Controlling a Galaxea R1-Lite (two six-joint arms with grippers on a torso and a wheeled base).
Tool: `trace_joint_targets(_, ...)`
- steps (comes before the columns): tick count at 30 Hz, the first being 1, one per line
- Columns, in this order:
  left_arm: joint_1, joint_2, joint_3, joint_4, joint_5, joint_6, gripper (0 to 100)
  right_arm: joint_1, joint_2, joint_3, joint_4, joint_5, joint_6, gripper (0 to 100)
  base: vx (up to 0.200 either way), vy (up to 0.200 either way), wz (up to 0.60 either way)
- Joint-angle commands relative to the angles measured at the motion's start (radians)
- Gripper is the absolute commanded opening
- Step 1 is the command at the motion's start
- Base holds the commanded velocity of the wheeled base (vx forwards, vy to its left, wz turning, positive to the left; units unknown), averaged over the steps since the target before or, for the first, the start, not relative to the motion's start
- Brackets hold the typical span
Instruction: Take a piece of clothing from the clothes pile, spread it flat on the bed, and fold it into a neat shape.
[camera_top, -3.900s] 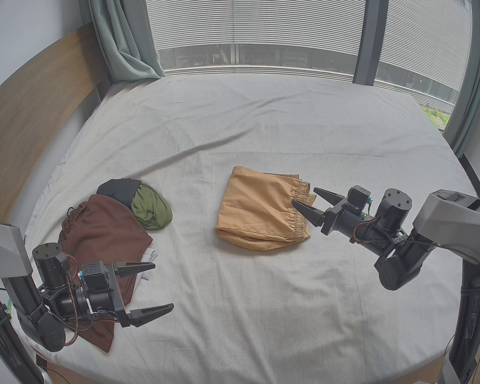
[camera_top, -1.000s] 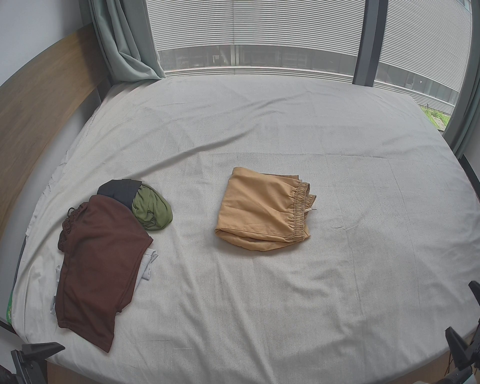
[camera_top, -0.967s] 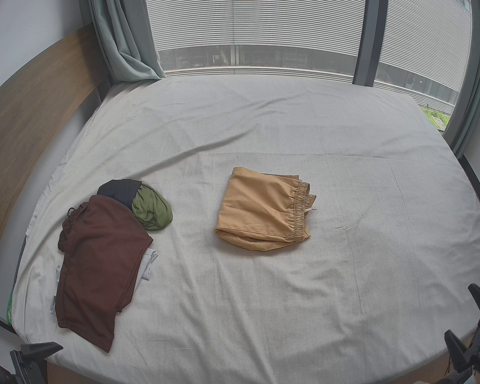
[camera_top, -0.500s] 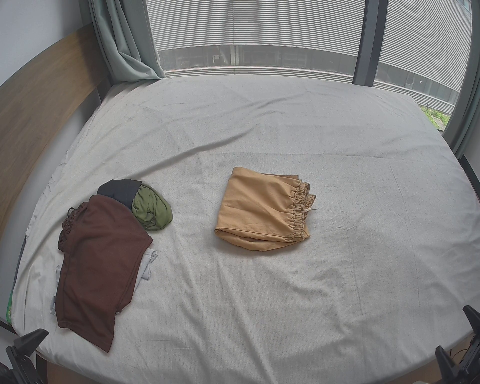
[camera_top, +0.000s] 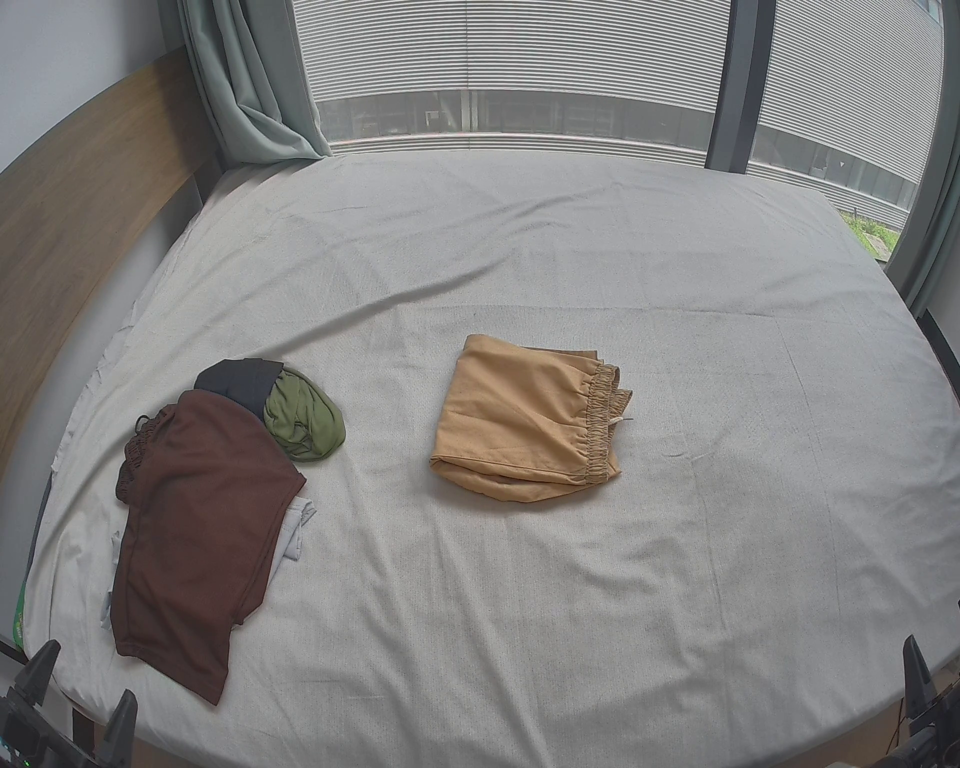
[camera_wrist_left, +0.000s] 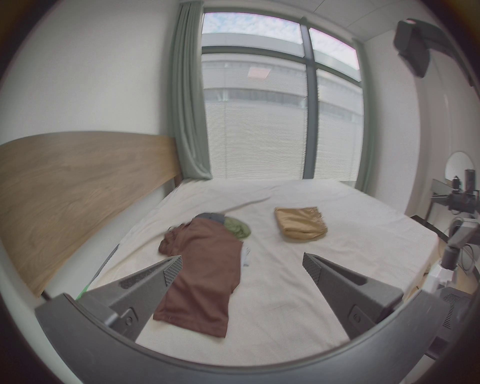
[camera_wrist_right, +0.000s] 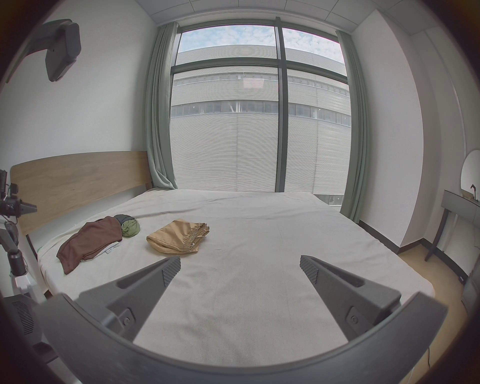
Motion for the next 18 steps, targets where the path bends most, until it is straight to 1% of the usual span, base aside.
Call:
trace_joint_targets(1,0.045,0.005,0.018,0.024,0.024,-0.026,100,0.003,-0.012,0.018,0.039,0.015,0.002,100,0.0,0.0,0.0)
trace_joint_targets(2,0.048,0.004,0.018,0.024,0.024,-0.026,100,0.003,-0.012,0.018,0.044,0.018,0.0,100,0.0,0.0,0.0)
trace_joint_targets(3,0.072,-0.004,0.018,0.024,0.024,-0.023,100,0.003,-0.012,0.016,0.051,0.027,-0.006,100,0.0,0.0,0.0)
trace_joint_targets(5,0.094,-0.028,0.018,0.022,0.022,-0.018,100,0.004,-0.012,0.016,0.045,0.03,-0.012,100,0.0,0.0,0.0)
trace_joint_targets(10,0.108,-0.084,0.018,0.022,0.018,-0.005,100,0.003,-0.012,0.016,0.044,0.031,-0.014,100,0.0,0.0,0.0)
trace_joint_targets(15,0.108,-0.084,0.018,0.022,0.018,0.008,100,0.001,-0.012,0.018,0.044,0.041,-0.015,100,0.0,0.0,0.0)
trace_joint_targets(18,0.108,-0.084,0.018,0.022,0.018,-0.006,100,0.0,-0.012,0.018,0.044,0.041,-0.015,100,0.0,0.0,0.0)
